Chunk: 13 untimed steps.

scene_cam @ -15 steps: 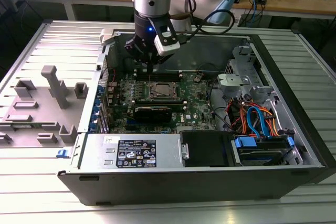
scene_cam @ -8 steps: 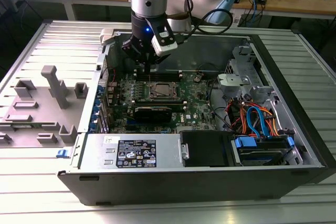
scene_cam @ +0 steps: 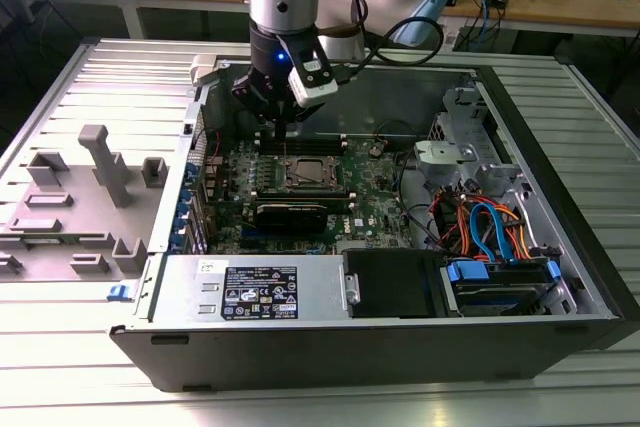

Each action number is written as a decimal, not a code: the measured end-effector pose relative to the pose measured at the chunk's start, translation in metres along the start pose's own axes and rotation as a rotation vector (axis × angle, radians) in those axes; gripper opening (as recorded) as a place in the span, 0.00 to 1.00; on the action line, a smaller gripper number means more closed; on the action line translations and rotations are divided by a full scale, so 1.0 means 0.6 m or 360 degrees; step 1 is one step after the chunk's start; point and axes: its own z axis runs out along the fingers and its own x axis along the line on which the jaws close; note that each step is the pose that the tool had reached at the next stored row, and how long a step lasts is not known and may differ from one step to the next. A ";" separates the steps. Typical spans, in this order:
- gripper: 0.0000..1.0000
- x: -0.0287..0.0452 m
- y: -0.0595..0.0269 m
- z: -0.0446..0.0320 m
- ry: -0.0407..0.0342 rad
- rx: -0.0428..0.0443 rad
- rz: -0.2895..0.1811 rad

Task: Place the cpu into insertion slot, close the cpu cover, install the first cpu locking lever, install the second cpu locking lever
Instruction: 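Install the first cpu locking lever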

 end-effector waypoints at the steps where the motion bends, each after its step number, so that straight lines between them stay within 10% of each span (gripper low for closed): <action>1: 0.11 0.000 0.000 0.000 0.0000 0.0000 0.0000; 13: 0.11 0.002 0.000 0.002 0.0001 0.0005 -0.0207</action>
